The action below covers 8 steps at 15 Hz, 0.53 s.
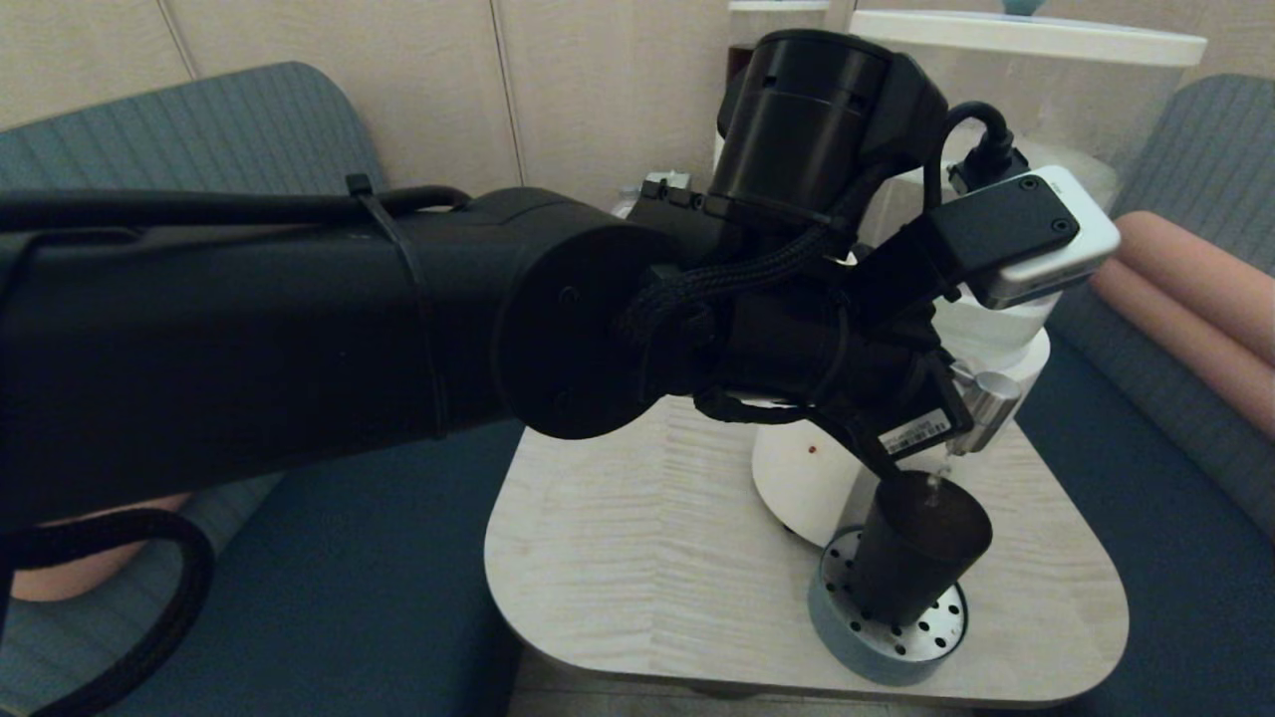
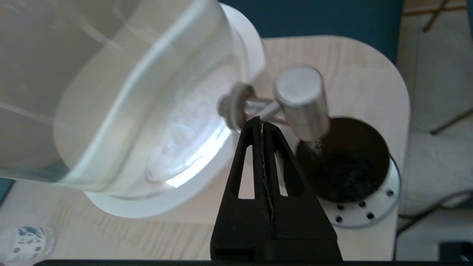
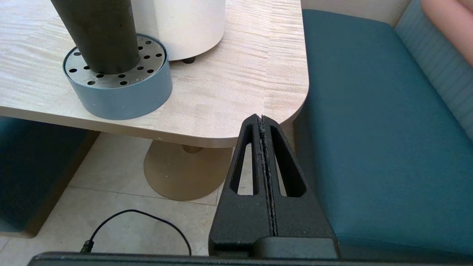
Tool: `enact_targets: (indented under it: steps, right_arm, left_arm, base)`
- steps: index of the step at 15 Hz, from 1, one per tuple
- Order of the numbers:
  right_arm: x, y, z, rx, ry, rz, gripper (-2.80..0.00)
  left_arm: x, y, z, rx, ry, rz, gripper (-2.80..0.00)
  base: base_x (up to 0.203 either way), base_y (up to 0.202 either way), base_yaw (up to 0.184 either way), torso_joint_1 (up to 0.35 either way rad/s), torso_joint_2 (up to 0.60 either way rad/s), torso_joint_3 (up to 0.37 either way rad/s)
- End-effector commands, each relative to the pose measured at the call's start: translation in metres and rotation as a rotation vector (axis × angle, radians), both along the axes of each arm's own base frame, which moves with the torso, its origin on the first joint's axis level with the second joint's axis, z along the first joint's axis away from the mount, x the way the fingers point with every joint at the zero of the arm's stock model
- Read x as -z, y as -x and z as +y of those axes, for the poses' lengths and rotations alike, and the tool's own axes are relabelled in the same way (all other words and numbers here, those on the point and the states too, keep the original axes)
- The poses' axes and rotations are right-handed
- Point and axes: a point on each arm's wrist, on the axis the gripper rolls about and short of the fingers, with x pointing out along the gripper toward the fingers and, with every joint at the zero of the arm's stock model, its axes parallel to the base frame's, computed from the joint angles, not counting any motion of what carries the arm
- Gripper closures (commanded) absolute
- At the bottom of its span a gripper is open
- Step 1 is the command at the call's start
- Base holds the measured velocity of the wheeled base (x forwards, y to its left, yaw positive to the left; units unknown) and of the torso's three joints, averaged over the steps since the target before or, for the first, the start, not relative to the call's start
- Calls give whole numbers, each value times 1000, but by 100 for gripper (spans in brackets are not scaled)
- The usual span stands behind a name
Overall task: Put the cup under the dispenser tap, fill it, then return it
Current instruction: Turn off the faucet
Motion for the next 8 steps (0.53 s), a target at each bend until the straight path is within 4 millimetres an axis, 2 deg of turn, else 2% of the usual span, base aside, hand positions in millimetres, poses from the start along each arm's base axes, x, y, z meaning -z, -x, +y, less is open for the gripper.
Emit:
enact_targets:
  steps: [1,8]
  right_arm:
    - [0,0,0,0,1,1,0]
    - [0,0,0,0,1,1,0]
  left_arm:
    - [2,0,-1,2,-6,1,0]
    - [7,-3,-5,1,-2,-5,0]
  base:
    - [0,0,0,0,0,0]
    - [0,0,0,0,0,0]
